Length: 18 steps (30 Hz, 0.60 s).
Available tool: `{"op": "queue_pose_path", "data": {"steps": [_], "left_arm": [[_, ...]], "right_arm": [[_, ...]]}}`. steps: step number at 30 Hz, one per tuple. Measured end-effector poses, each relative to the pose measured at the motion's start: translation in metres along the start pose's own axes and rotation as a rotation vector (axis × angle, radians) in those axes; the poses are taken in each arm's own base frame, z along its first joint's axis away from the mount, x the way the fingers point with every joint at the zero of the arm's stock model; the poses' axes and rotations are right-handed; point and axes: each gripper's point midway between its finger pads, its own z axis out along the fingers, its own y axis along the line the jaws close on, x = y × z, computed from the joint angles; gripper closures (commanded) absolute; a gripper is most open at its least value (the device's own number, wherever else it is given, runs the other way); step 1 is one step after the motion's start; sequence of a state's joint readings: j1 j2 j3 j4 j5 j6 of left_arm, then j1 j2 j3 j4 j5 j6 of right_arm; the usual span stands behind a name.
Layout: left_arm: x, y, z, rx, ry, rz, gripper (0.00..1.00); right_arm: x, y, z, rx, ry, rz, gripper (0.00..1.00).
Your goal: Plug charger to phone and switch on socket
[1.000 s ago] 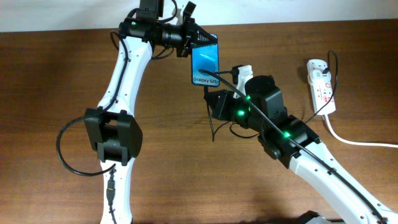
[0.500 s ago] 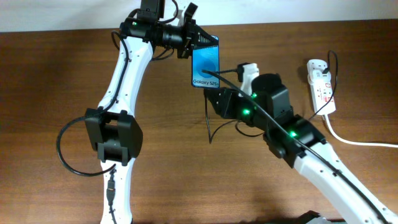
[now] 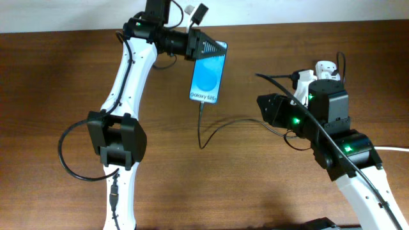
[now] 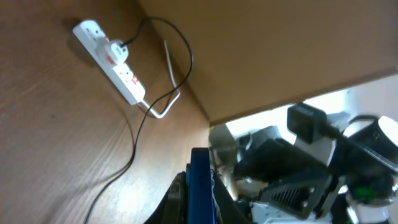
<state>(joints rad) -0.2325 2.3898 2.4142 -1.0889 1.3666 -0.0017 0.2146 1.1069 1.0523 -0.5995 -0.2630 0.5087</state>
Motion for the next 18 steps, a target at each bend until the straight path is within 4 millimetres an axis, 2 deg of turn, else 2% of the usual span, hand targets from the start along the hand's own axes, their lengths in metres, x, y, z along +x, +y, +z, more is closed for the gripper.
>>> {"op": "queue_pose_path", "data": {"steps": [4,10,15,17,18], "left_arm": [[0.019,0.014,-0.001,-0.086,0.047,0.035,1.0],[0.032,0.047,-0.006,-0.276,0.102,0.028,1.0],[0.043,0.096,-0.003,-0.409,0.099,-0.07,1.0],[0.055,0.123,0.001,-0.436,0.087,-0.138,1.0],[0.059,0.13,0.002,-0.442,0.085,-0.162,1.0]], "right_arm": [[0.006,-0.004,0.0,0.016,0.024,-0.017,0.51],[0.015,-0.012,0.011,0.043,0.074,-0.015,0.51],[0.02,-0.017,0.019,0.059,0.106,-0.007,0.51],[0.021,-0.018,0.019,0.061,0.11,-0.007,0.5],[0.021,-0.018,0.019,0.063,0.111,-0.007,0.51]]}}
